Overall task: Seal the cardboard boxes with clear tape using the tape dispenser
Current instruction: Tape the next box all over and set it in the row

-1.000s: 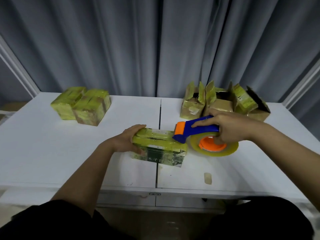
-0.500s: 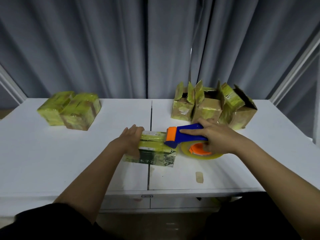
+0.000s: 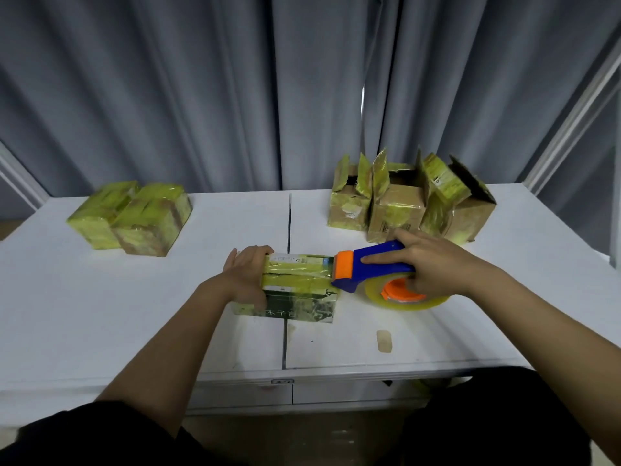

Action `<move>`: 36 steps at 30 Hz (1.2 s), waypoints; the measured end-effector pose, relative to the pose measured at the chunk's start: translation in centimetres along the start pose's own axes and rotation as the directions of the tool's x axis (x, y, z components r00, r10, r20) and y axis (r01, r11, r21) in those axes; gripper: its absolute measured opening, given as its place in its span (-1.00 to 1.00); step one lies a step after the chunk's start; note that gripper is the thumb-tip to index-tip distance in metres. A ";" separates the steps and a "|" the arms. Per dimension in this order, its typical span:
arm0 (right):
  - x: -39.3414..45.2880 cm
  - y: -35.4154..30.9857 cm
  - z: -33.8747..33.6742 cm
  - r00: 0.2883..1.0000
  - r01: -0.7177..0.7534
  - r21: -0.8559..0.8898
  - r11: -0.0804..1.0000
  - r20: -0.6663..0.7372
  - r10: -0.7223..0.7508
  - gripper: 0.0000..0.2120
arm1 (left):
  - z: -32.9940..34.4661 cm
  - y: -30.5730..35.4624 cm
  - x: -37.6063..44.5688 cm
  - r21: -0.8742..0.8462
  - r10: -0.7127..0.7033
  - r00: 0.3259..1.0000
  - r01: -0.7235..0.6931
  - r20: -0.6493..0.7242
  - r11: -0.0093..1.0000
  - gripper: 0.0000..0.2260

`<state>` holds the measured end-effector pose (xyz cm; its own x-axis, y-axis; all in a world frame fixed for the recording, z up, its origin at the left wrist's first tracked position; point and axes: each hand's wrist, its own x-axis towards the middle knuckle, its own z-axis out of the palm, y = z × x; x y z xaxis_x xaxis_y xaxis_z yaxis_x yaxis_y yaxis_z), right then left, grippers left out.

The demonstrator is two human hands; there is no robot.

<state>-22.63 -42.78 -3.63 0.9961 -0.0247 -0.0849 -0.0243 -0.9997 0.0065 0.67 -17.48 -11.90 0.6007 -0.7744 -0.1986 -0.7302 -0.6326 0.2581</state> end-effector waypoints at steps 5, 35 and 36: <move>-0.1 0.9 0.7 0.998 -0.003 0.083 0.997 0.067 -0.003 -0.33 | -2.8 1.0 -0.9 -0.355 -0.077 0.972 0.154 0.222 0.922 -0.32; -0.4 0.7 3.4 0.995 -0.098 0.182 0.978 -0.001 0.100 -0.27 | 0.5 2.4 -2.6 0.162 -0.026 0.998 0.034 -0.053 0.986 -0.47; -0.4 0.6 3.4 0.995 -0.098 0.186 0.978 -0.004 0.100 -0.27 | 0.4 2.0 -2.9 0.155 -0.088 0.994 0.096 -0.059 0.983 -0.46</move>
<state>-23.29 -43.40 -6.99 0.9889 -0.1250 -0.0802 -0.1372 -0.9758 -0.1702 -2.62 -16.51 -11.16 0.6806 -0.7141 -0.1640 -0.7110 -0.6977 0.0878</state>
